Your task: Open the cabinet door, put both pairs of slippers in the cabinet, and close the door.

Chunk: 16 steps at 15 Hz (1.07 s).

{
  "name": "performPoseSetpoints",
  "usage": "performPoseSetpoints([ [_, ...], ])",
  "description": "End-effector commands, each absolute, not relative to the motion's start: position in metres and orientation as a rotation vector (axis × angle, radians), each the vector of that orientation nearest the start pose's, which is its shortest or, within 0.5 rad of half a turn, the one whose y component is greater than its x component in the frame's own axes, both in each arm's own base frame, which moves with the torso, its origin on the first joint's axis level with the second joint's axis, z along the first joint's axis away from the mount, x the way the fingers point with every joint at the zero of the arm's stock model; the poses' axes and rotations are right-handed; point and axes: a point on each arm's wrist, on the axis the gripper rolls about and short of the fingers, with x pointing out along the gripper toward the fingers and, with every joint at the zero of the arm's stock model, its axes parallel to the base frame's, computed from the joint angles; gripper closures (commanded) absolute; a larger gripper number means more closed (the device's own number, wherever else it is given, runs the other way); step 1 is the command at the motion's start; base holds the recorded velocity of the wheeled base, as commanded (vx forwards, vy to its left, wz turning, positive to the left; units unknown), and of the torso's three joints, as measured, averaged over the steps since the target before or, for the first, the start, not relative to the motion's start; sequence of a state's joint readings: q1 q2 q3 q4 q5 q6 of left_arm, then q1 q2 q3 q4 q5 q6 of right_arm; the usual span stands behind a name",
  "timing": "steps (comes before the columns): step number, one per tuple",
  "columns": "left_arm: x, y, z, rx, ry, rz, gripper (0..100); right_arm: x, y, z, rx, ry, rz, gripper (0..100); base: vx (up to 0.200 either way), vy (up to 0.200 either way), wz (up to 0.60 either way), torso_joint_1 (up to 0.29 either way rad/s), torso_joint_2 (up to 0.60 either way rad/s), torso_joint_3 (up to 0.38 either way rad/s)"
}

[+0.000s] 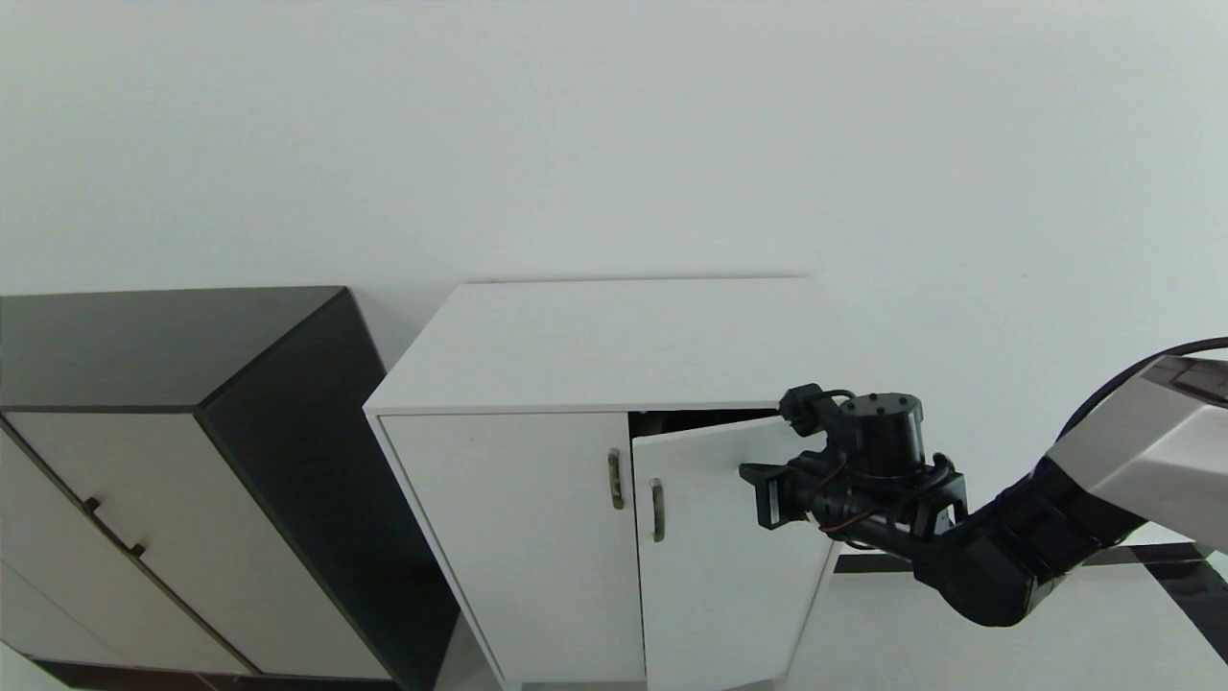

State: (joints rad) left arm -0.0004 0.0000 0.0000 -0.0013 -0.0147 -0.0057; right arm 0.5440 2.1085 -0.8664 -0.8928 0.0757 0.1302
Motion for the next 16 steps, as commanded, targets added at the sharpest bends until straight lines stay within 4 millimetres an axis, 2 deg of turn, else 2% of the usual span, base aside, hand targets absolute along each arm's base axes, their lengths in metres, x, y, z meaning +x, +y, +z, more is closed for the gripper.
performPoseSetpoints([
  [1, -0.023, 0.0, 0.076, -0.006, -0.001, -0.015, 100, 0.328, 0.196, 0.076, 0.042, 0.394, 0.579, 100, 0.0, 0.0, 0.0, 0.0, 0.0, 0.0],
  [16, -0.023, 0.0, 0.076, -0.006, -0.001, -0.015, 100, 0.348, 0.183, 0.075, 0.055, 0.371, 0.527, 100, 0.0, 0.0, 0.0, 0.0, 0.0, 0.0],
])
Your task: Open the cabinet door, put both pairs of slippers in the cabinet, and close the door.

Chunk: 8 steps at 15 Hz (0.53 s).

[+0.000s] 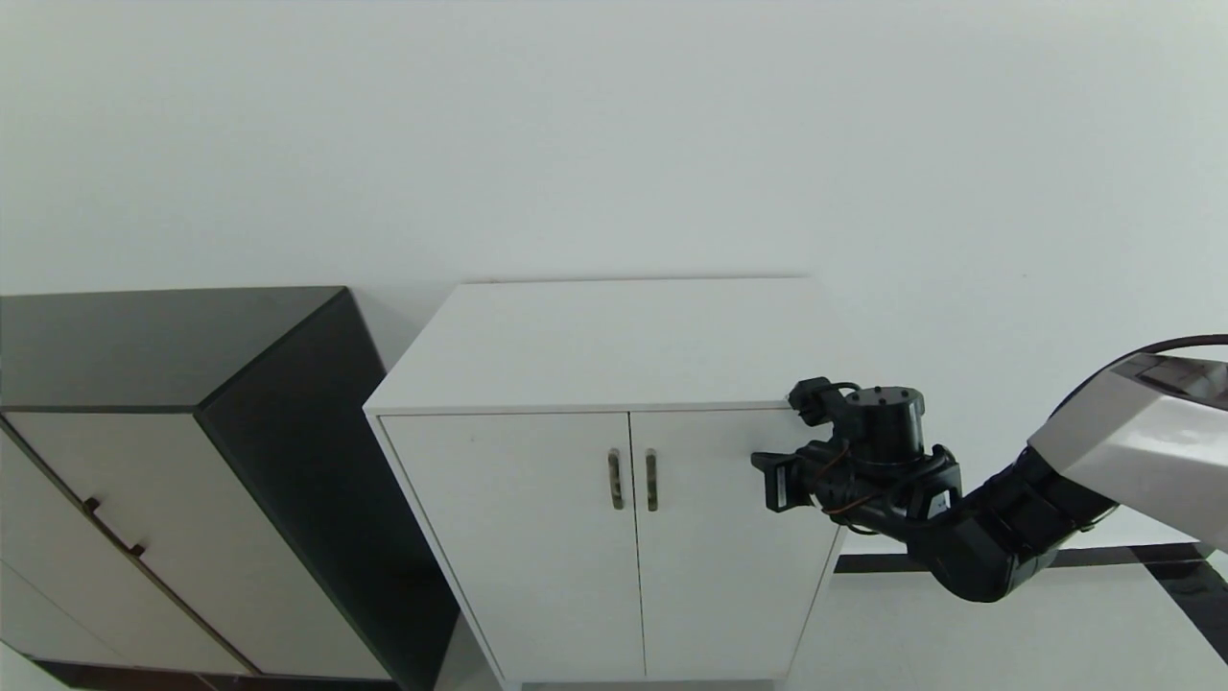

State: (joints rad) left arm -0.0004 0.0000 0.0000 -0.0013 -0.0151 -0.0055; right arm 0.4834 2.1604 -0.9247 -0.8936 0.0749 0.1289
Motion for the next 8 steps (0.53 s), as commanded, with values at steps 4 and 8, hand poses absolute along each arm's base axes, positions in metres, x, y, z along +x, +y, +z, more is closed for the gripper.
performPoseSetpoints([
  [4, -0.023, 0.0, 0.076, -0.006, -0.001, -0.015, 100, 0.349, 0.181, 0.076, 0.059, 0.368, 0.521, 100, 0.0, 0.0, 0.0, 0.0, 0.0, 0.0],
  [8, -0.023, 0.0, 0.076, -0.006, -0.001, -0.017, 100, 0.334, 0.174, 0.088, 0.056, 0.334, 0.51, 100, 0.0, 0.0, 0.0, 0.0, 0.0, 0.0],
])
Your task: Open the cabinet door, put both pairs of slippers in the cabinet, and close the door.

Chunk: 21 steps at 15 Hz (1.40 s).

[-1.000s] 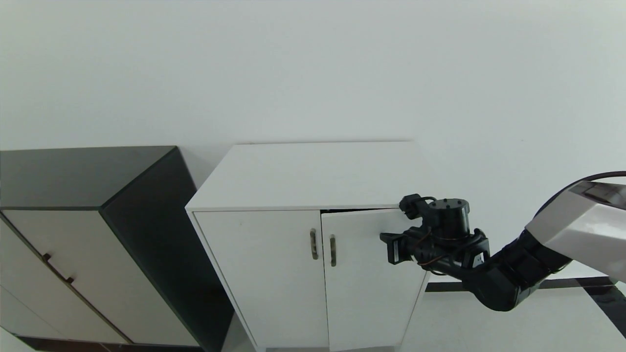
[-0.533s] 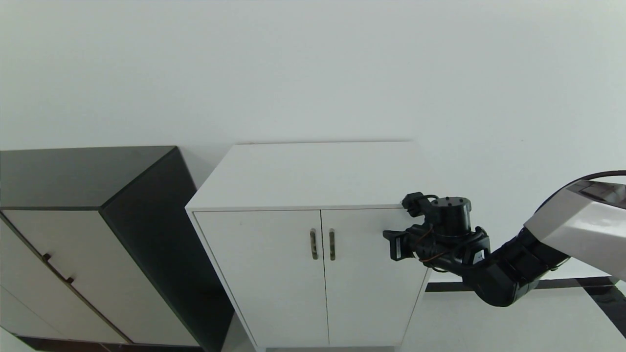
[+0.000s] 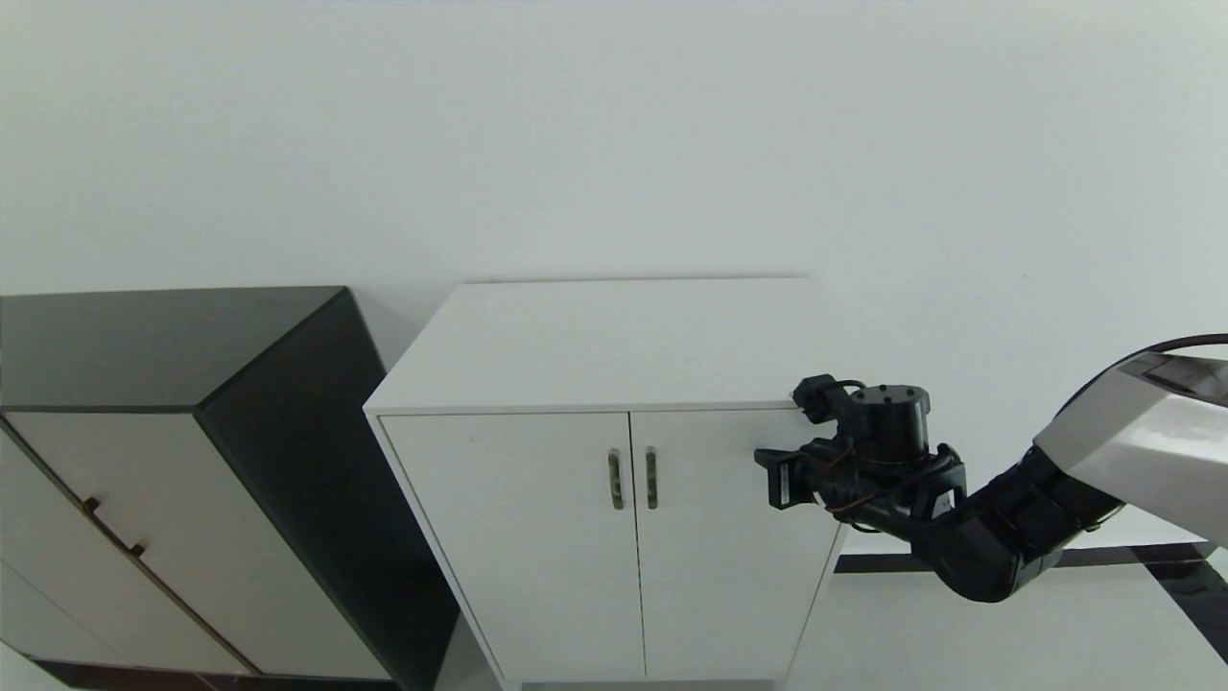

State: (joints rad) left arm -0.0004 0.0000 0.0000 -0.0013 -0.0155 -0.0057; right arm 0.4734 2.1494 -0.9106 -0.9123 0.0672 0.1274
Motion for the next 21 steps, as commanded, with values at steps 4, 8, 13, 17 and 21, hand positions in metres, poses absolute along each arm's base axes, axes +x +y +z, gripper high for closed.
performPoseSetpoints([
  [4, -0.023, 0.0, 0.076, -0.005, 0.0, -0.017, 100, 0.274, 0.131, 0.123, 0.027, 0.269, 0.469, 100, 0.0, 0.0, 0.0, 0.0, 0.0, 0.0],
  [8, -0.023, 0.0, 0.076, -0.002, -0.002, -0.017, 100, 0.192, 0.075, 0.138, 0.032, 0.242, 0.384, 100, 0.0, 0.0, 0.0, 0.0, 0.0, 0.0],
  [13, -0.023, 0.0, 0.076, -0.003, 0.0, -0.017, 100, 0.097, 0.022, 0.13, -0.006, 0.209, 0.167, 100, 0.0, 0.0, 0.0, 0.0, 0.0, 0.0],
  [17, -0.023, 0.0, 0.076, -0.003, -0.002, -0.018, 100, 0.025, 0.005, 0.113, -0.008, 0.241, 0.18, 100, 0.0, 0.0, 0.0, 0.0, 0.0, 0.0],
  [21, -0.023, 0.0, 0.076, -0.003, 0.0, -0.018, 100, -0.011, -0.003, 0.101, 0.007, 0.197, 0.209, 100, 0.0, 0.0, 0.0, 0.0, 0.0, 0.0],
])
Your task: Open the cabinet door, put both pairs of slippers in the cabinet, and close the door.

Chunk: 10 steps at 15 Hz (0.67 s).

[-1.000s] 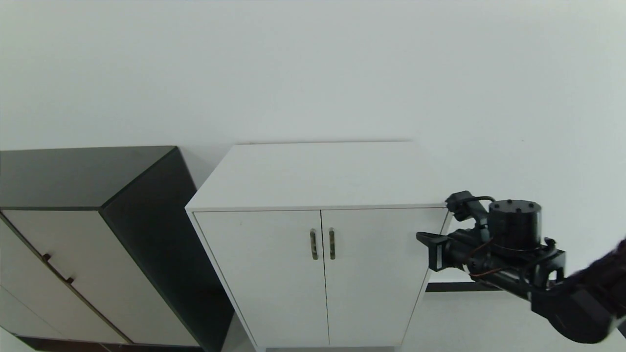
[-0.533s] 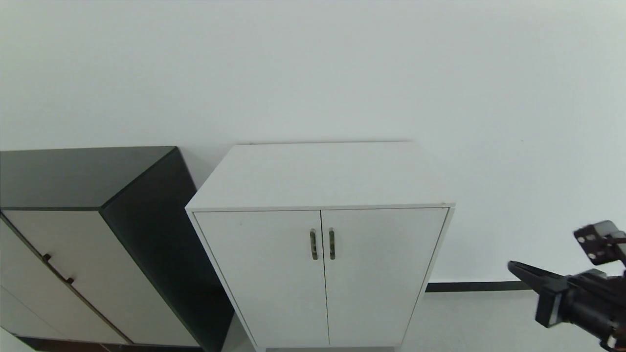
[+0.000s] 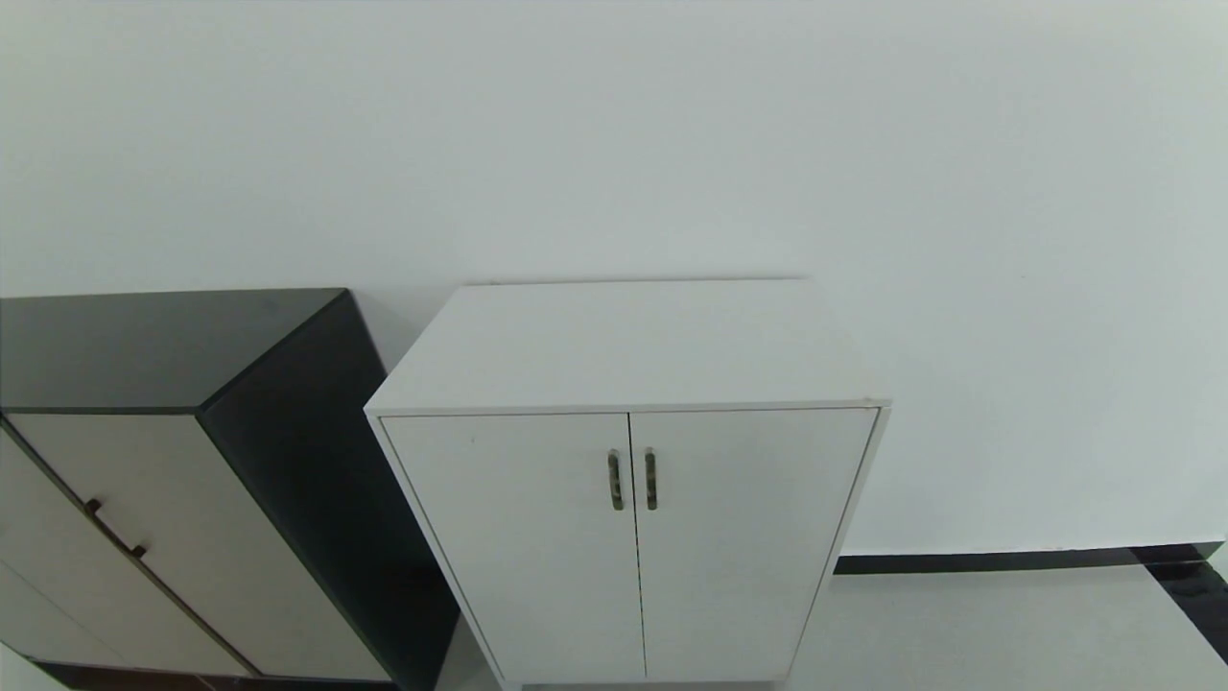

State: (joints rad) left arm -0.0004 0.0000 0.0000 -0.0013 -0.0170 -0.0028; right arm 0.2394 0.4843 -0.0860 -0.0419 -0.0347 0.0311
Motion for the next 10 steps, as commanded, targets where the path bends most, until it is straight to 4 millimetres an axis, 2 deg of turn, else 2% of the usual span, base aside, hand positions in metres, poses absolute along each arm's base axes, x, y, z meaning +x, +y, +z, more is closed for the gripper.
performPoseSetpoints([
  [1, -0.023, 0.0, 0.076, -0.003, -0.002, -0.017, 100, -0.012, -0.003, 0.099, 0.013, 0.187, 0.209, 100, 0.0, 0.0, 0.0, 0.0, 0.0, 0.0],
  [6, -0.023, 0.0, 0.076, -0.003, 0.0, -0.017, 100, -0.019, -0.007, 0.085, 0.021, 0.12, 0.303, 100, 0.0, 0.0, 0.0, 0.0, 0.0, 0.0],
  [9, -0.023, 0.0, 0.076, -0.003, -0.002, -0.017, 100, -0.015, -0.006, 0.085, 0.007, 0.144, 0.301, 100, 0.0, 0.0, 0.0, 0.0, 0.0, 0.0],
  [10, -0.023, 0.0, 0.076, -0.003, -0.002, -0.017, 100, -0.013, -0.005, 0.078, -0.022, 0.145, 0.304, 100, 0.0, 0.0, 0.0, 0.0, 0.0, 0.0],
])
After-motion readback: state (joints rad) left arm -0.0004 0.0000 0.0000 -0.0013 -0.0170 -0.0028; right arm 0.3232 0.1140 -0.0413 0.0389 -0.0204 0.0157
